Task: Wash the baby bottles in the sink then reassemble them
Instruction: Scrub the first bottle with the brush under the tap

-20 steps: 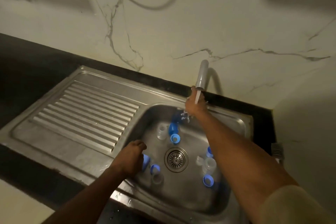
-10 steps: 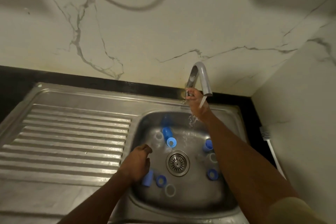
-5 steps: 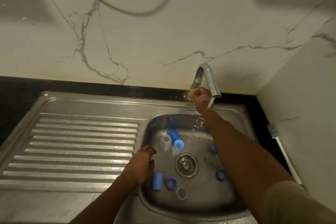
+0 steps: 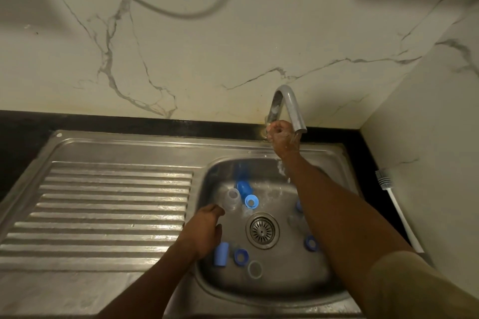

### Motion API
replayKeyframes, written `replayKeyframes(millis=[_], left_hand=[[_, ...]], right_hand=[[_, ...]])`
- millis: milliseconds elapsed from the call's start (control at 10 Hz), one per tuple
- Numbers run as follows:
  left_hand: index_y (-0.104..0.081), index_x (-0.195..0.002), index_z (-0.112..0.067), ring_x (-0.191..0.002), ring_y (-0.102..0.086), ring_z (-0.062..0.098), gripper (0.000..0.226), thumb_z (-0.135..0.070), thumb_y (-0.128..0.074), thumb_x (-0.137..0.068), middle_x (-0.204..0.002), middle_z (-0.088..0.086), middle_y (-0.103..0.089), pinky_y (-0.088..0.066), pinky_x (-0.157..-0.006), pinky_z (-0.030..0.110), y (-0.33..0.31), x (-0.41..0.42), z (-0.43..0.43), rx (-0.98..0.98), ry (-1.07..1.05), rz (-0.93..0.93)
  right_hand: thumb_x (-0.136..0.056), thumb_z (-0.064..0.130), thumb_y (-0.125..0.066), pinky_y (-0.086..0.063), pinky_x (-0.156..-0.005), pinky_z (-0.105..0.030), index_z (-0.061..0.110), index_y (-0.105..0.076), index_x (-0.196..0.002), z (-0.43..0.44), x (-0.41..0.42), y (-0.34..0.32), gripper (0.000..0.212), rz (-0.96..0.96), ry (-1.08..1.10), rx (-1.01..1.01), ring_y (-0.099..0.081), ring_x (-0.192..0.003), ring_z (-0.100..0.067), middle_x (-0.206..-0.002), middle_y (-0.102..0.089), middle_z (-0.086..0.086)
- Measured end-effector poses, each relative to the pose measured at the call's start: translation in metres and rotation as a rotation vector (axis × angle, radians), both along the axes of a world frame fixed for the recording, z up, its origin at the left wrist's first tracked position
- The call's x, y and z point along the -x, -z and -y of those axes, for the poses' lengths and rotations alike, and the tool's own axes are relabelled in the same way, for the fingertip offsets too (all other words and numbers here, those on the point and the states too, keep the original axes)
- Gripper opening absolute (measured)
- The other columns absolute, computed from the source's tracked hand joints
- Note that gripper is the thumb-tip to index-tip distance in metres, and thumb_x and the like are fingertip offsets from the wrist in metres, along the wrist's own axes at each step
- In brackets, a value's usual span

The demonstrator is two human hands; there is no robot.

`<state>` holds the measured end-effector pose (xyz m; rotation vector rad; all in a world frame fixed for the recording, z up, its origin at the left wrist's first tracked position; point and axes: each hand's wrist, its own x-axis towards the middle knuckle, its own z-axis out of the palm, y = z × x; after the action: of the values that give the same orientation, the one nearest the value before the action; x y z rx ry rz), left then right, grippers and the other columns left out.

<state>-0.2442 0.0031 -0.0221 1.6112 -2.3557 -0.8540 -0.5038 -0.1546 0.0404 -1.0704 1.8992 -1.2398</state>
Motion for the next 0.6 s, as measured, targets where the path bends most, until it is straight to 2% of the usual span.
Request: replayKeyframes(millis=[100,200,300,400,500,600], left_hand=[[-0.052,-0.138,-0.019,-0.13,-0.048,0.013,0.041,-0.018,-0.056,-0.097,-0.141,-0.003,-0.049,-0.034,-0.107,0.018,0.0,0.001,-0.003,0.005,0.001,0.002],[-0.052,-0.137,-0.019,-0.13,-0.048,0.012,0.04,-0.017,-0.056,-0.097,-0.141,-0.003,-0.049,-0.033,-0.106,0.017,0.001,0.003,-0.005,0.004,-0.004,-0.008],[-0.051,-0.137,-0.021,-0.129,-0.048,0.011,0.04,-0.019,-0.056,-0.098,-0.141,-0.004,-0.049,-0.033,-0.106,0.016,0.002,0.008,-0.006,0.007,-0.015,-0.006],[-0.051,-0.137,-0.022,-0.128,-0.049,0.01,0.04,-0.02,-0.057,-0.098,-0.142,-0.005,-0.049,-0.036,-0.106,0.018,0.002,0.015,-0.007,-0.002,-0.028,-0.014],[-0.051,-0.138,-0.023,-0.128,-0.05,0.01,0.042,-0.021,-0.059,-0.097,-0.142,-0.005,-0.048,-0.038,-0.107,0.021,0.004,0.021,-0.006,-0.018,-0.023,-0.004],[-0.052,-0.137,-0.02,-0.129,-0.049,0.013,0.041,-0.02,-0.058,-0.097,-0.141,-0.003,-0.05,-0.038,-0.108,0.024,0.008,0.028,0.0,-0.037,0.011,0.016]], right_hand=[[-0.095,-0.001,-0.054,-0.043,-0.056,-0.002,-0.013,-0.06,-0.116,0.0,0.0,0.003,0.024,0.026,0.037,-0.019,-0.053,-0.07,-0.003,-0.102,-0.06,-0.019],[-0.094,0.004,-0.058,-0.05,-0.065,-0.01,-0.01,-0.06,-0.116,-0.002,-0.003,0.0,0.026,0.031,0.035,-0.016,-0.06,-0.079,-0.012,-0.11,-0.064,-0.025],[-0.098,0.011,-0.052,-0.043,-0.08,-0.008,-0.001,-0.064,-0.116,-0.008,-0.002,-0.008,0.025,-0.031,-0.038,-0.107,-0.058,-0.095,-0.016,-0.118,-0.065,-0.019],[-0.1,0.015,-0.052,-0.035,-0.082,-0.001,0.008,-0.061,-0.126,-0.023,-0.005,-0.016,0.029,-0.153,-0.109,-0.108,-0.055,-0.11,-0.02,-0.128,-0.061,-0.011],[-0.1,0.02,-0.054,-0.048,-0.081,-0.016,0.019,-0.051,-0.139,-0.043,-0.014,-0.01,0.039,-0.155,-0.136,-0.02,-0.057,-0.116,-0.021,-0.131,-0.057,-0.006],[-0.098,0.013,-0.053,-0.057,-0.075,-0.026,0.023,-0.051,-0.134,-0.071,-0.018,0.012,0.037,-0.073,-0.019,-0.049,-0.064,-0.097,-0.016,-0.115,-0.063,-0.001]])
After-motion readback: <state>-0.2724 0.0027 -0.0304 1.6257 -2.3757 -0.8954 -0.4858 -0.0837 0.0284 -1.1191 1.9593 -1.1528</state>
